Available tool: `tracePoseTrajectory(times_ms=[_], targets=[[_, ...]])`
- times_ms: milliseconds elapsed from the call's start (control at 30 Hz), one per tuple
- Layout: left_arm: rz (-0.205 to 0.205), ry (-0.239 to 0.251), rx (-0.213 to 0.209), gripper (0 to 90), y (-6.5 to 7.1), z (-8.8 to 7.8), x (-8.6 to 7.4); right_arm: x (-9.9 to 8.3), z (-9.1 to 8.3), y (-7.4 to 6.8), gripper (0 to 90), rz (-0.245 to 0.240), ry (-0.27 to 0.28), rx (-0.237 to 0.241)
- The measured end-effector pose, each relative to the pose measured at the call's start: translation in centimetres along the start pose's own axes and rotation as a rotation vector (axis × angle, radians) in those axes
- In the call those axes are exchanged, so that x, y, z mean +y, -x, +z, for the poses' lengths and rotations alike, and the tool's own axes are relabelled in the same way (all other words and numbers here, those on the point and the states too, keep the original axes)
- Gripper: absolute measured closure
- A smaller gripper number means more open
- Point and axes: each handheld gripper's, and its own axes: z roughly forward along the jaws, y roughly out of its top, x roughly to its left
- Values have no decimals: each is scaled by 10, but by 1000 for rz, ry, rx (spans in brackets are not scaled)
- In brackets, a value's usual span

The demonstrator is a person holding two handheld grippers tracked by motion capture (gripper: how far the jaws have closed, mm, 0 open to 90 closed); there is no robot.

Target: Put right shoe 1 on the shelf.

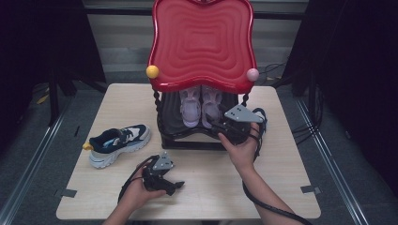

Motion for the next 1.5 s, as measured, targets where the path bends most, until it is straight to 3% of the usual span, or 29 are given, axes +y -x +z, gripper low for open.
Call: tracePoseTrajectory(times_ms=[233, 267, 467, 533, 933, 1267, 1500], targets=[[-4, 3, 0, 123, 0, 0, 0, 1, -6, -1, 352, 8, -11, 91], [-4, 3, 0, 123, 0, 0, 0, 1, -8, -2, 340, 11, -14, 125], [-3, 2, 0, 123, 0, 0, 0, 0, -15, 0, 325, 33, -12, 182], [-2, 2, 0, 123, 0, 0, 0, -2, -17, 1, 315, 16, -28, 196], [-3, 3, 1, 123, 0, 0, 0, -16, -37, 6, 283, 28, -36, 304], [-2, 2, 0, 123, 0, 0, 0, -36, -53, 10, 242, 48, -91, 389], [-1, 1, 0, 123, 0, 0, 0, -59, -59, 11, 223, 54, -164, 440]])
